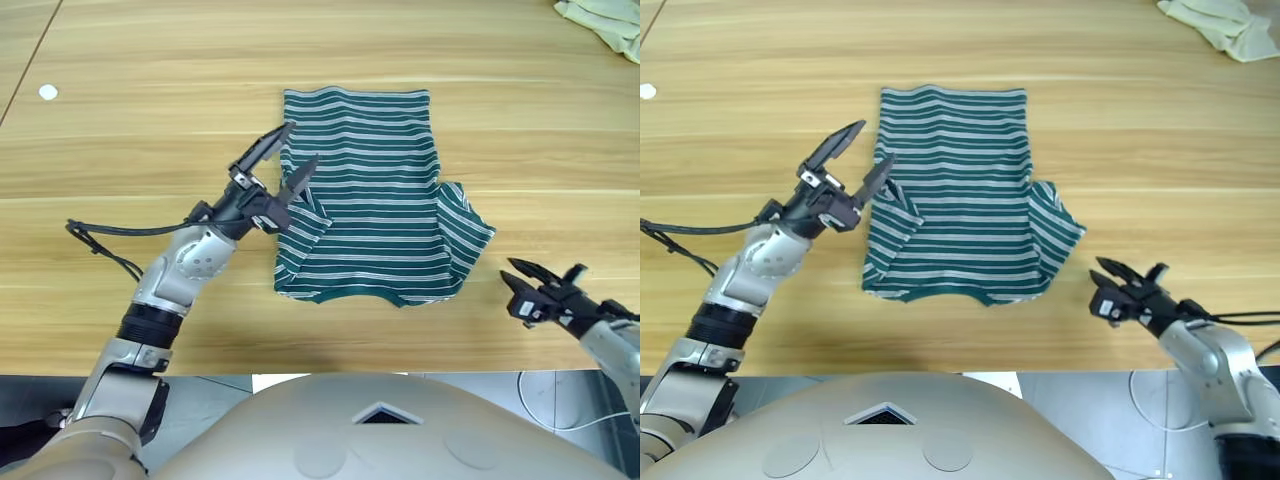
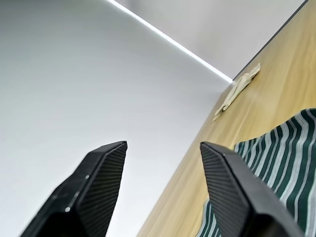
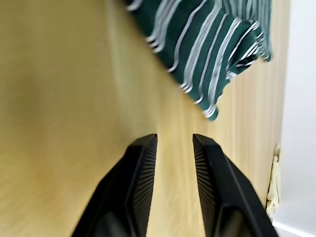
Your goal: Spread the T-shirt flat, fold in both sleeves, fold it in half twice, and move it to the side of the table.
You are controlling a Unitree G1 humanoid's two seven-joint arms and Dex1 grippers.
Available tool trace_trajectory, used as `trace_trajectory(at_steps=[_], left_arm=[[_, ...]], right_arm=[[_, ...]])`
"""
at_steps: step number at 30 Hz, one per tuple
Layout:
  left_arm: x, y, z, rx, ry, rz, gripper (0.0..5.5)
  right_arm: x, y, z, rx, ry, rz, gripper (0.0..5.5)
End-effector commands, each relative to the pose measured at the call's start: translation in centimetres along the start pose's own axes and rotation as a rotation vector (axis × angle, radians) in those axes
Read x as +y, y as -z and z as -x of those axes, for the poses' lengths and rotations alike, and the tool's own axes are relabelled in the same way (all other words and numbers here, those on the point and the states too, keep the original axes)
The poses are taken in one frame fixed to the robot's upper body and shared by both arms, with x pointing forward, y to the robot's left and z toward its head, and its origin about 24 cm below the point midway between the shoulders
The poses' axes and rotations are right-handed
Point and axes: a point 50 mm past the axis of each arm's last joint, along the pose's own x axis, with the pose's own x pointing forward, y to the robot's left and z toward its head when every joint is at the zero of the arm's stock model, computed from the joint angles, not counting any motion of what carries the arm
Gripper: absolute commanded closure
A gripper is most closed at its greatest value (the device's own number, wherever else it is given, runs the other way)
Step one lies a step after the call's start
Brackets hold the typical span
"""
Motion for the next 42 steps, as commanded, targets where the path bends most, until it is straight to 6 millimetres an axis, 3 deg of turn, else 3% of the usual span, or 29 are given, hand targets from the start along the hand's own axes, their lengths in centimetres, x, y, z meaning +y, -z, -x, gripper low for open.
trace_trajectory(at_steps=[1, 9, 15, 22, 32, 42], left_arm=[[0.2, 0.3, -0.6, 0.018, 0.02, -0.04, 2.74], [-0.5, 0.3, -0.5, 0.026, 0.05, -0.059, 2.74], [-1.1, 0.2, -0.5, 0.022, 0.069, -0.049, 2.74], [-1.7, 0.2, -0.2, 0.026, 0.086, -0.036, 2.74], [-2.2, 0.0, -0.4, 0.012, 0.099, -0.023, 2.74], [-2.5, -0.1, -0.3, 0.011, 0.104, -0.014, 2.71]], right_arm=[[0.6, 0.4, -1.7, 0.013, -0.03, 0.032, 4.17], [0.7, -0.7, -4.1, -0.056, -0.018, 0.09, 4.17], [0.6, -0.6, -4.4, -0.057, 0.008, 0.094, 4.17], [0.1, 1.2, -3.9, 0.019, 0.022, 0.128, 4.17], [1.3, 0.1, -4.9, -0.05, -0.021, 0.129, 4.17], [1.0, 0.2, -5.2, -0.051, 0.016, 0.122, 5.47]])
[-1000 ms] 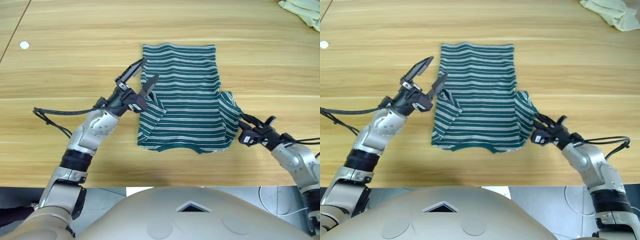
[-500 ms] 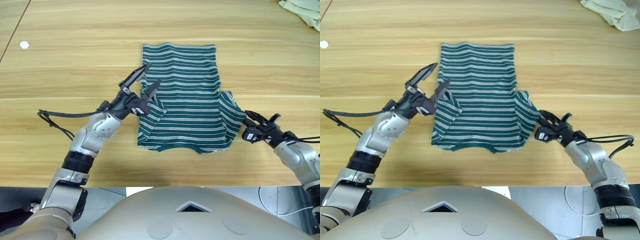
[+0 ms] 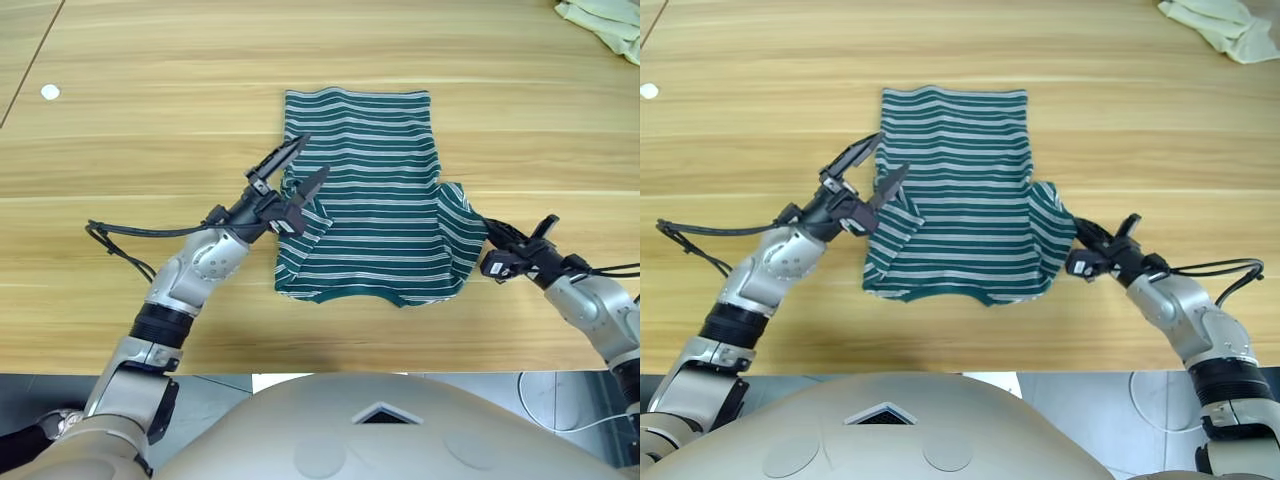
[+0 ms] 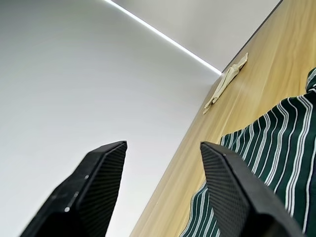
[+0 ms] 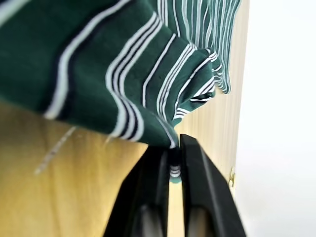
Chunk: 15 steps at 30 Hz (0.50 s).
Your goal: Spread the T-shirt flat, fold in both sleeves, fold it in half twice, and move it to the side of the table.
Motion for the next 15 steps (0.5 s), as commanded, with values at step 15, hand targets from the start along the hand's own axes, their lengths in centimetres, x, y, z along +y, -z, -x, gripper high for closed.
trace_trajectory(at_steps=[15], left_arm=[[-0.1, 0.8, 1.1, 0.048, 0.018, -0.01, 2.71]], right_arm=[[-2.5, -2.3, -2.2, -0.09, 0.3, -0.074, 5.47]])
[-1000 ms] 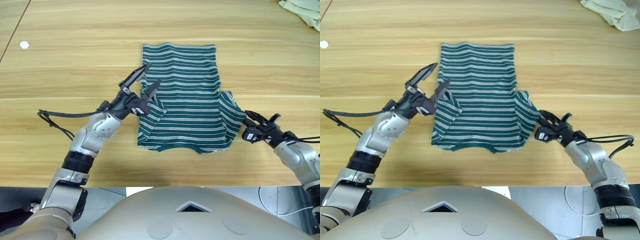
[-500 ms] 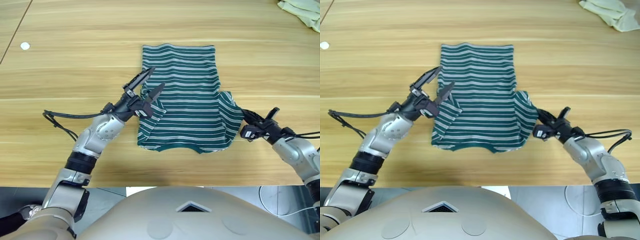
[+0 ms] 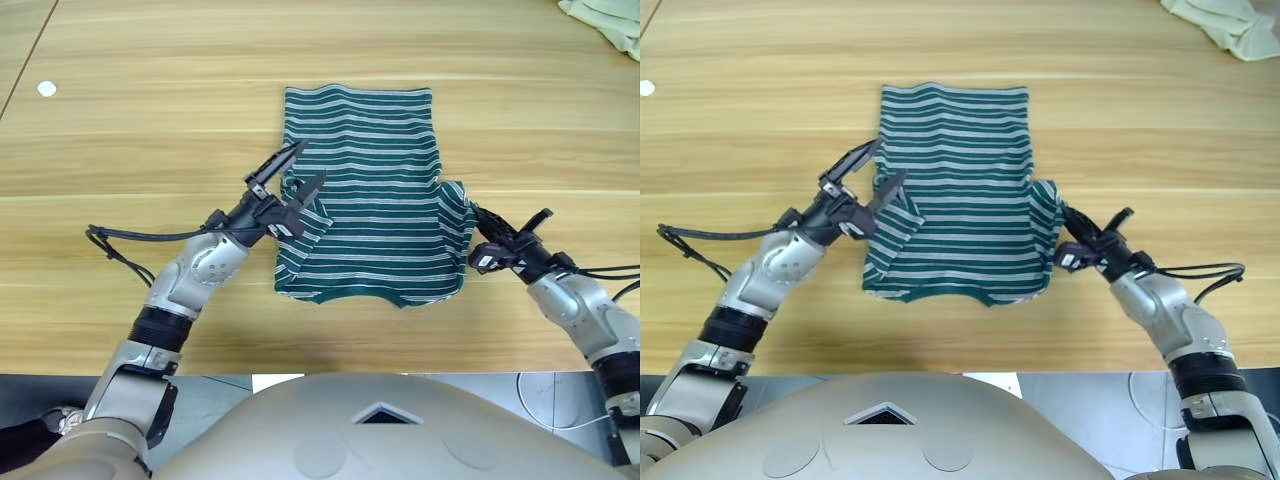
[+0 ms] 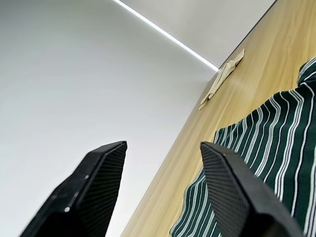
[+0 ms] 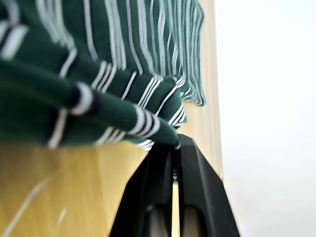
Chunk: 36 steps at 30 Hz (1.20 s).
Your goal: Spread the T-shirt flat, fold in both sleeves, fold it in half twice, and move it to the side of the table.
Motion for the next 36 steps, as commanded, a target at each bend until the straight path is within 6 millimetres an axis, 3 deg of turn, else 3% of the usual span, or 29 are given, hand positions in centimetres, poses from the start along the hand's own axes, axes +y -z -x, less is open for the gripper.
trace_trajectory(at_steps=[1, 11, 22, 30, 36], left_arm=[[0.0, 0.5, 0.4, 0.022, 0.017, -0.017, 2.71], [-0.7, 0.6, 0.3, 0.022, 0.04, -0.012, 2.71], [-1.2, 0.5, 0.2, 0.016, 0.057, -0.005, 2.71], [-0.8, 1.3, 0.7, 0.053, 0.063, -0.026, 2.71], [0.6, 4.0, 3.4, 0.182, 0.191, -0.096, 2.71]], right_arm=[[-1.3, -0.8, -1.0, -0.03, 0.081, -0.001, 5.47], [0.0, -3.9, -1.8, -0.185, 0.01, -0.038, 5.47], [0.8, -5.1, -1.9, -0.251, -0.067, -0.027, 5.47], [0.4, -4.8, -2.8, -0.229, -0.038, -0.022, 4.08], [-0.3, -4.9, -2.6, -0.233, -0.022, -0.023, 2.95]])
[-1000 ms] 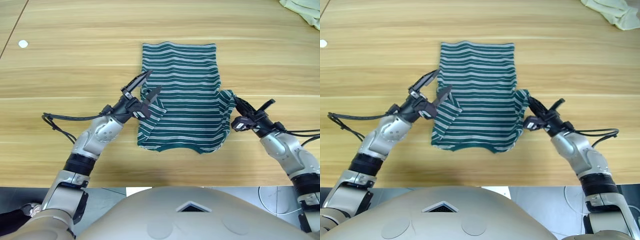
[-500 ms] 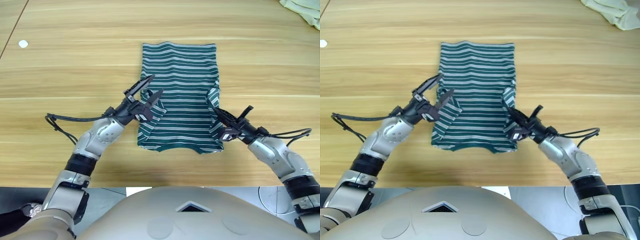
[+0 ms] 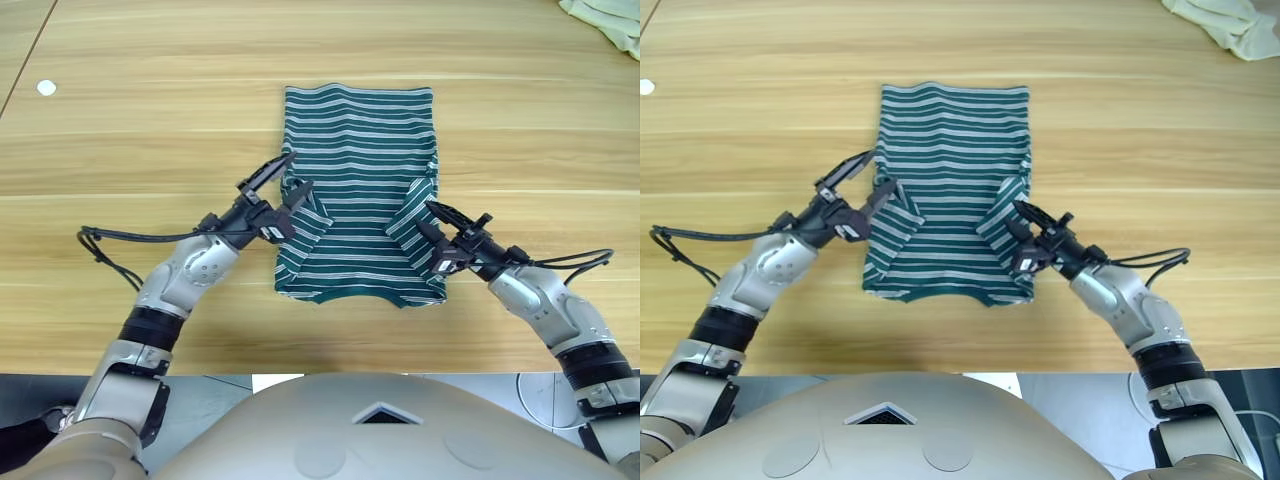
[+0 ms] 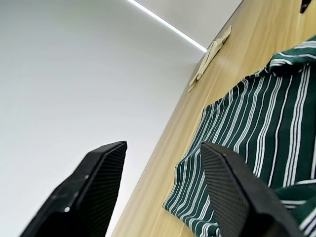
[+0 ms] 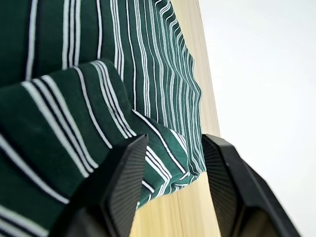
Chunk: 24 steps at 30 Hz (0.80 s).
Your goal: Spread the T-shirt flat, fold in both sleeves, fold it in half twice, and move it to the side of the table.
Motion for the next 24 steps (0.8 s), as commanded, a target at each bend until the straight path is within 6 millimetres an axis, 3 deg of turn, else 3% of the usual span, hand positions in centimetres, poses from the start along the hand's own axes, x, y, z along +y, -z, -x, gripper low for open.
trace_trajectory(at_steps=[1, 4, 6, 9, 11, 15, 24], left_arm=[[1.0, 2.8, 2.2, 0.12, 0.121, -0.059, 2.71], [2.6, 3.9, 5.4, 0.199, 0.213, -0.103, 2.71], [2.2, 3.7, 7.4, 0.227, 0.329, -0.097, 2.38], [1.0, 2.5, 10.9, 0.28, 0.554, -0.045, 1.9], [-0.1, 0.9, 12.3, 0.231, 0.731, 0.019, 1.9], [-2.0, -0.2, 11.5, 0.135, 0.854, 0.077, 1.9], [-4.7, 0.8, 9.3, 0.07, 0.951, 0.052, 1.9]], right_arm=[[-1.0, 0.3, 0.3, 0.016, 0.027, 0.014, 2.82], [-3.2, 2.1, 2.7, 0.112, 0.062, 0.027, 2.76], [-3.8, 2.9, 4.8, 0.168, 0.02, 0.031, 2.72], [-2.4, 2.7, 7.9, 0.218, -0.171, -0.016, 2.72], [-1.3, 2.0, 9.2, 0.228, -0.273, -0.058, 2.72], [0.2, 1.3, 10.2, 0.239, -0.373, -0.114, 2.72], [0.1, 1.0, 9.7, 0.208, -0.395, -0.113, 2.72]])
